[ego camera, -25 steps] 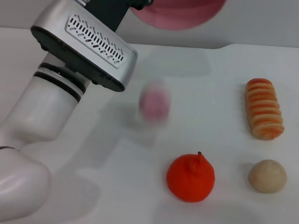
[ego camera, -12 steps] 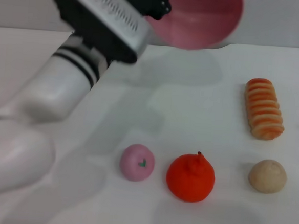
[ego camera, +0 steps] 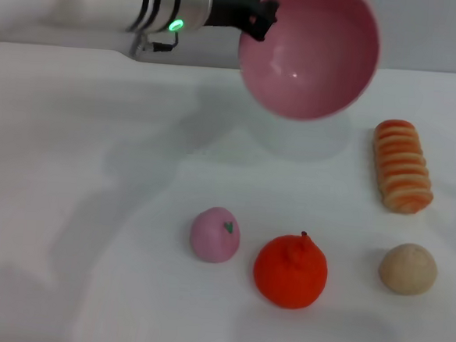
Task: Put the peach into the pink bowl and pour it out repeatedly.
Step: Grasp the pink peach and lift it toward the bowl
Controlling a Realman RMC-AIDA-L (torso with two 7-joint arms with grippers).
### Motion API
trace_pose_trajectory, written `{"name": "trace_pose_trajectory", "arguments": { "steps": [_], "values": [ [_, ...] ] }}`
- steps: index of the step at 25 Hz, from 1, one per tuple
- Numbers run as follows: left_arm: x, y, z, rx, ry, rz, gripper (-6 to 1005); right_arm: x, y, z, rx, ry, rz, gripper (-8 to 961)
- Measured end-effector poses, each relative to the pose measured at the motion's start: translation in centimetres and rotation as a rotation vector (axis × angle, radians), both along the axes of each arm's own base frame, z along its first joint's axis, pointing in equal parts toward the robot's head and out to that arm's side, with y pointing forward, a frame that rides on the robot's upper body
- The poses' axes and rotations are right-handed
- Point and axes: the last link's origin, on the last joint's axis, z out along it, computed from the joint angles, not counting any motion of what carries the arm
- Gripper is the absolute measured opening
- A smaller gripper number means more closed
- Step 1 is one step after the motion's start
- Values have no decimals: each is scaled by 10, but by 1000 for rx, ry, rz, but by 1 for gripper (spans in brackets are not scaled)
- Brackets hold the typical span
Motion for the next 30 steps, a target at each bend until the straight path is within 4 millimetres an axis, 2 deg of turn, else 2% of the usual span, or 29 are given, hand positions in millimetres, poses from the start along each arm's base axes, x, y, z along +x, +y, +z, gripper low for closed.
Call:
{"name": "trace_pose_trajectory", "arguments": {
  "steps": [2,3,4,7,8,13,16,20,22,23,24,30],
  "values": [
    [-2,8,4,-49,18,66,178,-7,5,-5,-94,-54,7,361],
    [-3,13,8,-68,27,108,178,-16,11,-11,-203,-134,6,360],
    [-5,16,13,-68,36,131,178,-16,11,-11,-203,-134,6,360],
    [-13,22,30,-48,47,191,179,-29,20,-23,-358,-286,-10,358],
    [-19,26,45,-21,44,229,179,-34,23,-28,-408,-341,-17,357],
    [-35,31,65,22,46,280,180,-56,35,-58,-609,-604,-54,353],
    [-49,32,75,46,40,316,181,-61,40,-65,-639,-654,-66,351],
    [-61,30,80,55,34,343,182,-71,62,-85,-620,-702,-121,348],
    [-63,28,79,52,37,346,182,-79,75,-99,-608,-716,-141,347],
    [-64,28,79,52,38,346,182,-86,87,-113,-607,-718,-164,346],
    [-64,28,78,52,38,345,183,-86,87,-113,-607,-718,-164,345],
    [-65,28,77,62,36,339,184,-96,116,-160,-625,-714,-282,341]
  ]
}}
